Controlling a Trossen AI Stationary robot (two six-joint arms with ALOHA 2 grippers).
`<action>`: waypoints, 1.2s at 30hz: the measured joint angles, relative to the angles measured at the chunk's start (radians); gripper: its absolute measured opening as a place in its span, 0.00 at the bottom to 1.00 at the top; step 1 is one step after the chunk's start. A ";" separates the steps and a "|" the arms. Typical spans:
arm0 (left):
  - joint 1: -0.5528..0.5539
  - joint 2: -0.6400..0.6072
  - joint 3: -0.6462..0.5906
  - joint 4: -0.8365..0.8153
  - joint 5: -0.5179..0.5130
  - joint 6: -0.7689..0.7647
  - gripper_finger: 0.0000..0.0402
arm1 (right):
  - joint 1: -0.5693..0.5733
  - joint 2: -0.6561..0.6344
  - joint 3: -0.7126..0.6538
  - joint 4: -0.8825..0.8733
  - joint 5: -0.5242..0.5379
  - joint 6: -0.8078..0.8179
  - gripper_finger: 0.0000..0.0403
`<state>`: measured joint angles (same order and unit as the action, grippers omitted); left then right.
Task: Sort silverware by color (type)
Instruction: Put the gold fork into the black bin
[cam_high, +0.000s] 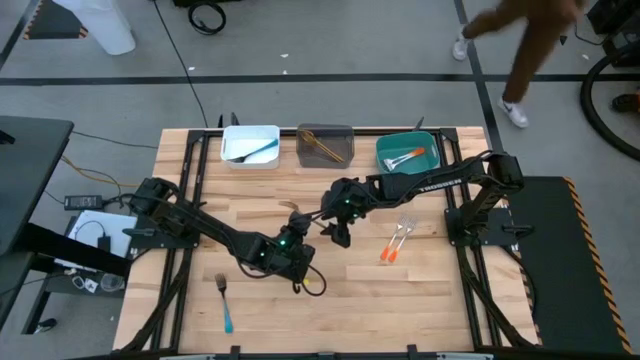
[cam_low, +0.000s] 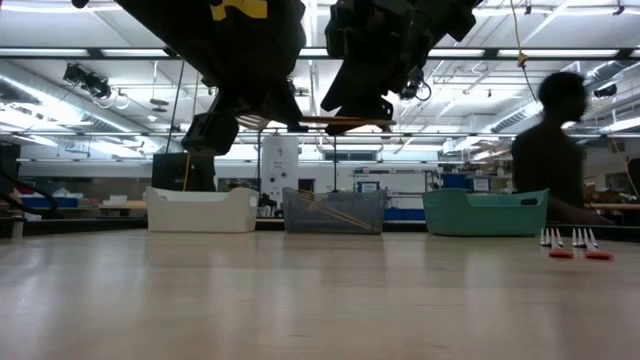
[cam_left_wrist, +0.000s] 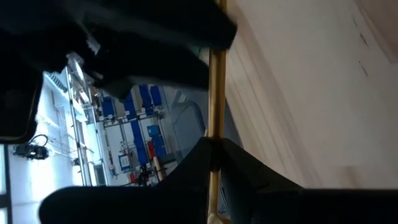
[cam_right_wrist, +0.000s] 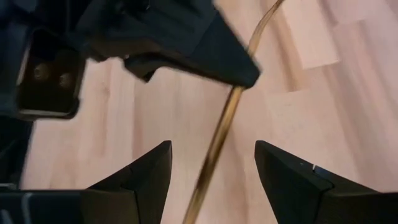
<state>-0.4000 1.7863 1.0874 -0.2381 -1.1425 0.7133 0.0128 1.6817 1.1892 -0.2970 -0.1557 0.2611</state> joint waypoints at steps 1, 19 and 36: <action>0.004 0.000 0.000 0.004 0.005 0.006 0.08 | 0.000 0.000 0.000 0.005 0.009 -0.008 0.60; 0.045 0.000 0.000 0.141 0.021 0.222 0.08 | 0.001 0.000 0.000 -0.005 0.111 -0.029 0.27; 0.031 0.000 0.000 0.189 0.149 0.121 0.23 | 0.002 0.001 0.000 -0.028 0.172 -0.022 0.09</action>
<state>-0.3693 1.7859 1.0870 -0.0492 -0.9933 0.8344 0.0149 1.6822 1.1889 -0.3252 0.0162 0.2394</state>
